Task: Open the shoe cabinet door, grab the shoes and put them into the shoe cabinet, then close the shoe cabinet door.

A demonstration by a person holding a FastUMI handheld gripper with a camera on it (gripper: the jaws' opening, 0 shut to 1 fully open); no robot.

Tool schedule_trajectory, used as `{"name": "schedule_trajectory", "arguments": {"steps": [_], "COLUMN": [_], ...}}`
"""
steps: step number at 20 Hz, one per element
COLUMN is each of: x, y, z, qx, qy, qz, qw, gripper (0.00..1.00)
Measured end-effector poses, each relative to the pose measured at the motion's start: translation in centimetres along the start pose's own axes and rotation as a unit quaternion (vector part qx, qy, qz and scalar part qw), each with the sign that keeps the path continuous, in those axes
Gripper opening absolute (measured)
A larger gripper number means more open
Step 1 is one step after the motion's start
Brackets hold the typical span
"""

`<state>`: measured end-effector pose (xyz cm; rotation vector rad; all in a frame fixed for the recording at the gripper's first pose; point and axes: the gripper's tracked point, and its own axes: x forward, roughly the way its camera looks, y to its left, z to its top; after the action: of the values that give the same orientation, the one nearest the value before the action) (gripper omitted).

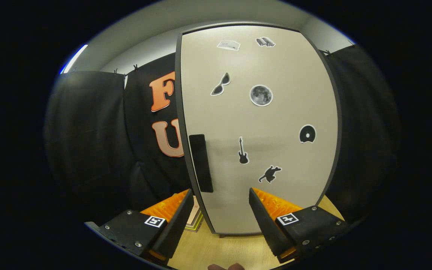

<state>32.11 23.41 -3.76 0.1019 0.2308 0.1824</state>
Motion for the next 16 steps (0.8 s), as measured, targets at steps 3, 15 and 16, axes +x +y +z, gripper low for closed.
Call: {"name": "schedule_trajectory", "arguments": {"steps": [3,15,16], "x": [-4.4,-17.1,-18.0], "y": [-2.0,-8.2,-9.0], "z": [-1.2,0.7,1.0], "qx": [-0.004,-0.008,-0.003], "qy": [0.011,-0.021,-0.024], "qz": [-0.024,-0.055,-0.056], "qw": [1.0,0.998,0.998], "gripper": [0.93,0.92,0.93]}}
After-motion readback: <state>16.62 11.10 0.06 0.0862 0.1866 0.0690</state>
